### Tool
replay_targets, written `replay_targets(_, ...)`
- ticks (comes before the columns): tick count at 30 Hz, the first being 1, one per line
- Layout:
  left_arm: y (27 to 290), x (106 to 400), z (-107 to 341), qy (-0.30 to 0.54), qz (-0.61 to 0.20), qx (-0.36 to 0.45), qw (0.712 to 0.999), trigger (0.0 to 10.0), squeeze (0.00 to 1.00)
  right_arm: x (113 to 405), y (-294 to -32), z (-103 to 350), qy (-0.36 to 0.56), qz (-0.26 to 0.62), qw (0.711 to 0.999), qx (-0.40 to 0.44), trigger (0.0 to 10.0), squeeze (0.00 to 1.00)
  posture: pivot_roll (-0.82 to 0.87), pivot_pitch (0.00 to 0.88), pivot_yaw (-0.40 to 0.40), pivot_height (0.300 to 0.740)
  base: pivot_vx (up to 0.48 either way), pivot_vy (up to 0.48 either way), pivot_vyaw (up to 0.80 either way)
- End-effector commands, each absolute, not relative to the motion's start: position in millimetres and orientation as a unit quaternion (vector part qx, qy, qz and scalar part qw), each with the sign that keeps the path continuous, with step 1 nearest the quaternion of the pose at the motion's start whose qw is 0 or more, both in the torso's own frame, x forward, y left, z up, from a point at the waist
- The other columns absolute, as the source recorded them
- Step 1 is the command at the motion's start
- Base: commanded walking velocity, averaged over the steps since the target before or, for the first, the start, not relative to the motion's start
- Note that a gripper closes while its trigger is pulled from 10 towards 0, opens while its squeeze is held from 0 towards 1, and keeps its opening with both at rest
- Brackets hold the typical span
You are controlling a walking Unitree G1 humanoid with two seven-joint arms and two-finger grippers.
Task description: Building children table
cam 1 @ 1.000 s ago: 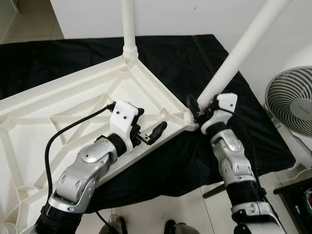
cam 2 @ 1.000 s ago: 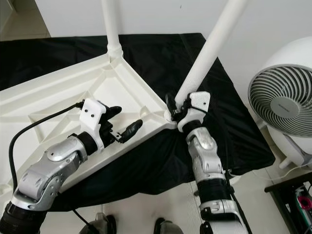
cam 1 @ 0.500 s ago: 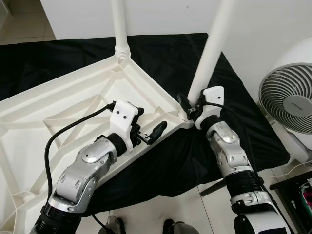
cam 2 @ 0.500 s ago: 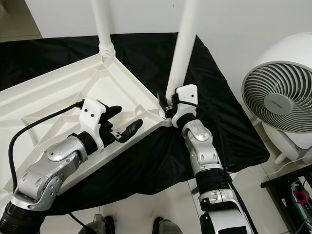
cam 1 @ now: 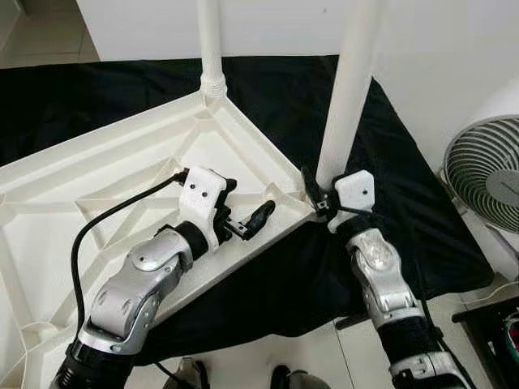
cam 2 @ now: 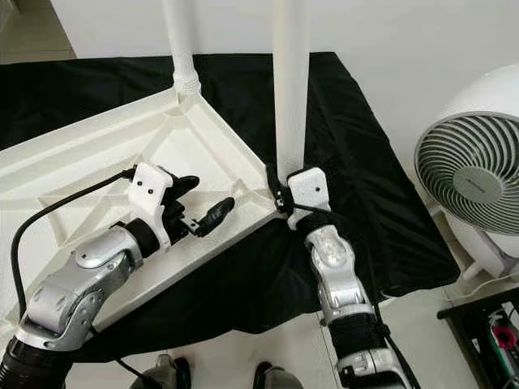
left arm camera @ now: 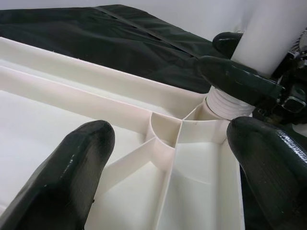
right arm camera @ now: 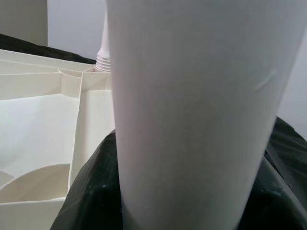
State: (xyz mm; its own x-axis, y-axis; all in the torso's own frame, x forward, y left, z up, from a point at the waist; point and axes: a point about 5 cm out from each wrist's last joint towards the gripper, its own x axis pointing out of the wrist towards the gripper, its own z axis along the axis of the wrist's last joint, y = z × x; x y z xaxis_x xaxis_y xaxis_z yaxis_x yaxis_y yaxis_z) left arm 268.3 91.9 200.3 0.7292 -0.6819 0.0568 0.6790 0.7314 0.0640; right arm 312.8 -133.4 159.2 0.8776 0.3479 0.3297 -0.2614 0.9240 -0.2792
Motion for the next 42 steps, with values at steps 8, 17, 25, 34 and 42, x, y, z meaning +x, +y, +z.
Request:
replay_targets(8, 89.2, 266.5, 199.2, -0.034, -0.383, 0.019, 0.923, 10.0, 0.00, 304.7, -170.1, 96.4, -0.058, 0.074, 0.995, -0.023, 10.0, 0.00, 0.13, 0.210, 0.003, 0.740, 0.000, 0.000, 0.00)
replay_targets(17, 90.1, 266.4, 199.7, -0.034, -0.381, 0.020, 0.924, 10.0, 0.00, 325.4, -169.4, 94.4, 0.003, 0.089, 0.996, -0.018, 10.0, 0.00, 0.14, 0.207, -0.002, 0.740, 0.000, 0.000, 0.00)
replay_targets(25, 90.8, 266.5, 200.1, -0.035, -0.377, 0.021, 0.925, 10.0, 0.00, 336.4, -160.2, 95.3, 0.053, 0.145, 0.988, -0.006, 10.0, 0.00, 0.15, 0.203, -0.010, 0.740, 0.000, 0.000, 0.00)
replay_targets(34, 90.4, 266.4, 200.9, -0.037, -0.376, 0.019, 0.926, 10.0, 0.00, 331.7, -155.5, 91.4, 0.056, 0.147, 0.987, 0.029, 10.0, 0.00, 0.14, 0.201, -0.013, 0.740, 0.000, 0.000, 0.00)
replay_targets(42, 89.9, 267.4, 200.5, -0.037, -0.377, 0.017, 0.925, 10.0, 0.00, 324.7, -155.5, 86.4, 0.046, 0.133, 0.989, 0.039, 10.0, 0.00, 0.14, 0.197, -0.011, 0.740, 0.000, 0.000, 0.00)
